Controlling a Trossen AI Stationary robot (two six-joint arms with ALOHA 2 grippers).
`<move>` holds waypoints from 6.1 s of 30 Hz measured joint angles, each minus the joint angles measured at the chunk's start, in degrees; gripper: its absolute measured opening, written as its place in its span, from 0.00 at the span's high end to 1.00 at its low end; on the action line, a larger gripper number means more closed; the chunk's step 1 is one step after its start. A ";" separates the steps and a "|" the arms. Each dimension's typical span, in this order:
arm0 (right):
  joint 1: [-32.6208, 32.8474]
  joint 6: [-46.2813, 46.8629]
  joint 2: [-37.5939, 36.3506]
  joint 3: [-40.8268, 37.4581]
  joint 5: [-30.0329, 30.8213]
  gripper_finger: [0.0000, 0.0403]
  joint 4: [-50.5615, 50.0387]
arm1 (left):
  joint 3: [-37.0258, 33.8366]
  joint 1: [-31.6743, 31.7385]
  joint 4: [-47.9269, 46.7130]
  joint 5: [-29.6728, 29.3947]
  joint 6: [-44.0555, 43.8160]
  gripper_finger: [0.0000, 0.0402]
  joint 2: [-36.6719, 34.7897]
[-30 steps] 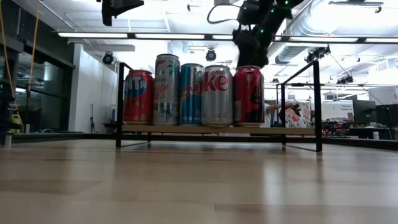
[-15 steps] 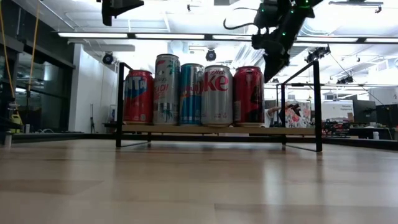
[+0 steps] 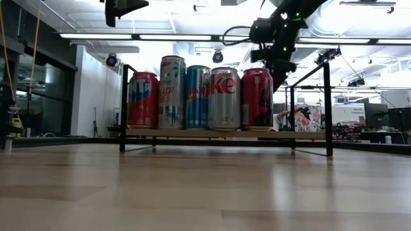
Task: Place canned beverage on shelf
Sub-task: Put the top red-white soda can on the shelf aligned with the other red-white soda can, then put the red-white soda can on the shelf
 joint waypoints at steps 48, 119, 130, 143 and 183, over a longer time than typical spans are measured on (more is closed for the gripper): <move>2.50 16.16 -14.16 3.43 -10.44 1.00 -3.83 | 0.22 -1.51 -14.47 1.06 -4.63 0.31 -5.14; 17.83 39.61 -26.02 3.37 8.06 1.00 -11.53 | 39.05 -65.78 -83.20 17.08 -96.19 0.31 54.39; 17.81 39.11 -26.04 3.37 8.06 1.00 -11.14 | 39.23 -62.49 -86.04 14.88 -87.44 0.31 53.91; 17.81 40.08 -26.04 3.37 8.08 1.00 -11.14 | 35.91 -64.59 -83.43 16.31 -30.48 0.31 50.95; 17.72 44.99 -24.71 3.37 7.81 1.00 -11.08 | 16.76 -61.62 -62.51 12.19 -14.11 0.33 50.85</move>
